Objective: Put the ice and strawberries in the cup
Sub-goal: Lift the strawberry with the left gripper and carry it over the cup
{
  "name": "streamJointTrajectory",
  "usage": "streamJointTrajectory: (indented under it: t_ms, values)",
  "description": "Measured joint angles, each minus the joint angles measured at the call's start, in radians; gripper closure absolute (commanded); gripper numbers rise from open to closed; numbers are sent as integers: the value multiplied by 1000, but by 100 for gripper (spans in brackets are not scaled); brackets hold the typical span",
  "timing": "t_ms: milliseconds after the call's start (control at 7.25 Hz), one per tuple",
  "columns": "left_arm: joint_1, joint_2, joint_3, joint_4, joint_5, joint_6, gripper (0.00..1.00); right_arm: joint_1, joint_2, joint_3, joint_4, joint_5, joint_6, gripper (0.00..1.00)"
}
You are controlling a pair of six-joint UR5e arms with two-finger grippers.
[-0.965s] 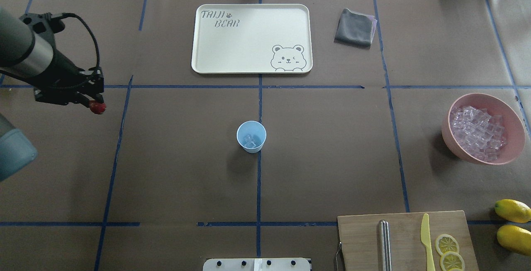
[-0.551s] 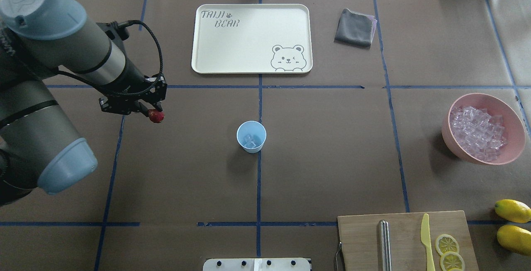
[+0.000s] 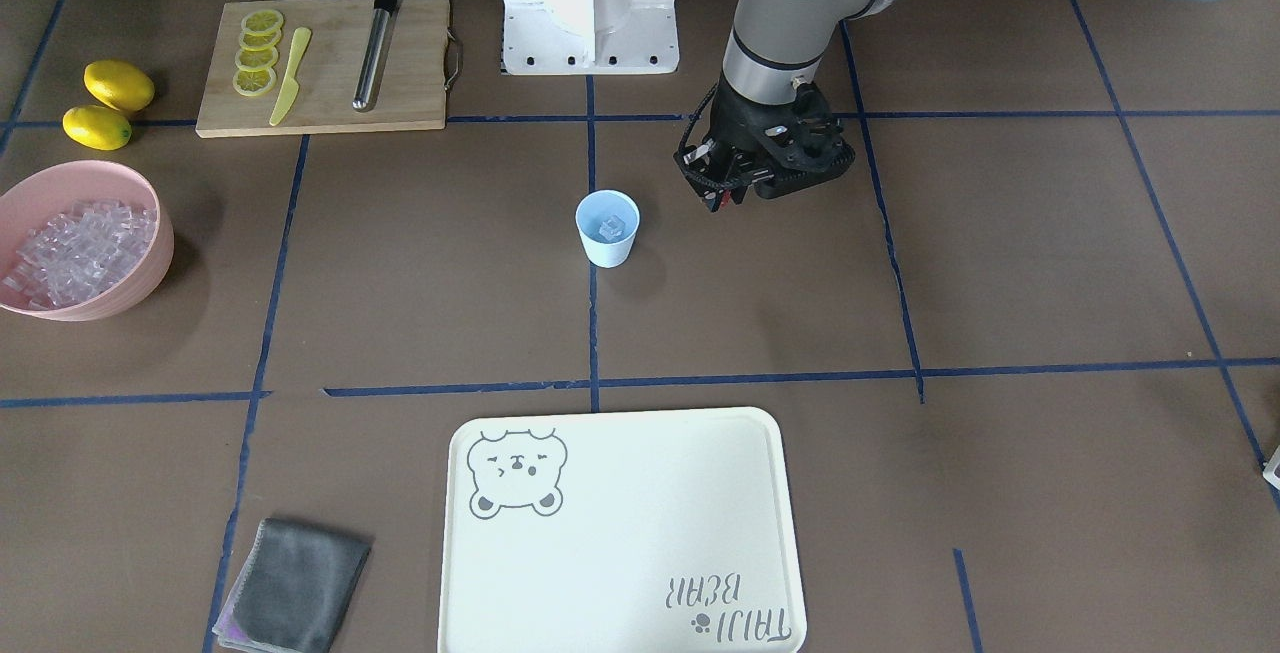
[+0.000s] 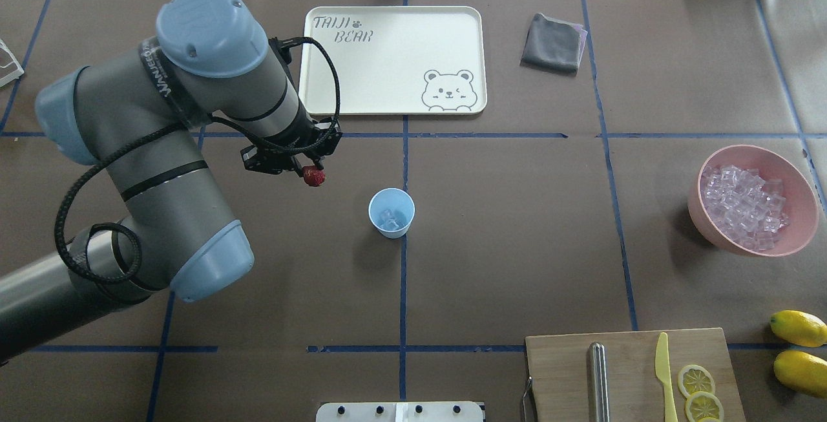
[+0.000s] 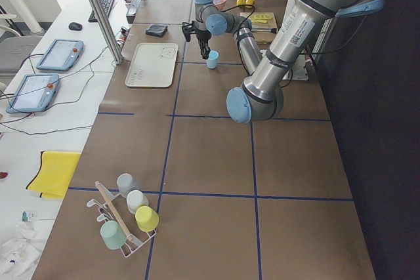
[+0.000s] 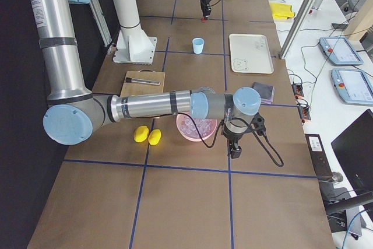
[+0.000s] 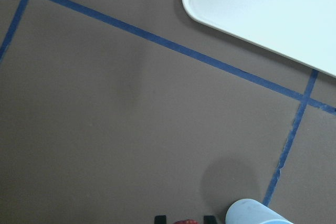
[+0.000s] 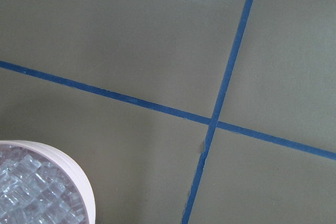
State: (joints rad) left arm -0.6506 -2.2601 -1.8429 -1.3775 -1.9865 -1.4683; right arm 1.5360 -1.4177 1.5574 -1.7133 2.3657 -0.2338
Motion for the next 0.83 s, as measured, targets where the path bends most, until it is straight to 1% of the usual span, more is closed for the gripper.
streamJointTrajectory:
  t_ms: [414, 827]
  values:
    - [65, -87, 87, 0, 52, -29, 100, 2, -3, -8, 4, 28, 3, 0]
    - [115, -136, 153, -9, 79, -42, 100, 4, -4, -8, 5, 30, 2, 0]
